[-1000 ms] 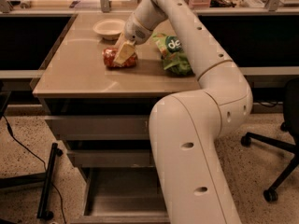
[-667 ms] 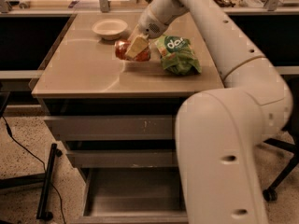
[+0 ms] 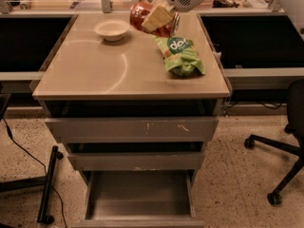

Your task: Place coke can into bottom drawer

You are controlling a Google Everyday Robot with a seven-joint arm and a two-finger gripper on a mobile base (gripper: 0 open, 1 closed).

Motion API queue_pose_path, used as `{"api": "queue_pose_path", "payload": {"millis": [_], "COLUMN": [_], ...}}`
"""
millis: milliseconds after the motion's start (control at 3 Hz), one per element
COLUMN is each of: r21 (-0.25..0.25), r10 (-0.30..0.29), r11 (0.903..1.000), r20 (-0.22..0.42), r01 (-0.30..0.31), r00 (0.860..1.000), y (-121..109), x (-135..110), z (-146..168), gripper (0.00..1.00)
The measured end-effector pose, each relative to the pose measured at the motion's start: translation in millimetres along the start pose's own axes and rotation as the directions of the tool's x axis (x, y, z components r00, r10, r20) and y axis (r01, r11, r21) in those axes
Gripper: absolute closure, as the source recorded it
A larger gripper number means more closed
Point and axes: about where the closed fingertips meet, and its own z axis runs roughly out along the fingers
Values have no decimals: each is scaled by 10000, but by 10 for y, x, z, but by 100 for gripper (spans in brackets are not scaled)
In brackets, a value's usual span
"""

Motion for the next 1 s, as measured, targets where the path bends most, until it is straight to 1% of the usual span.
{"api": "queue_pose_path", "payload": {"millis": [333, 667, 1000], "r21": [-14, -226, 115], "r10": [-5, -8, 689], "r11": [10000, 9997, 9975], "r20": [-8, -177, 316], "r01": [5, 4, -693], "r00": [10000, 9998, 9971], "y": [3, 104, 376], "x": [-1, 30, -150], "z": [6, 40, -278], "gripper": [100, 100, 100]}}
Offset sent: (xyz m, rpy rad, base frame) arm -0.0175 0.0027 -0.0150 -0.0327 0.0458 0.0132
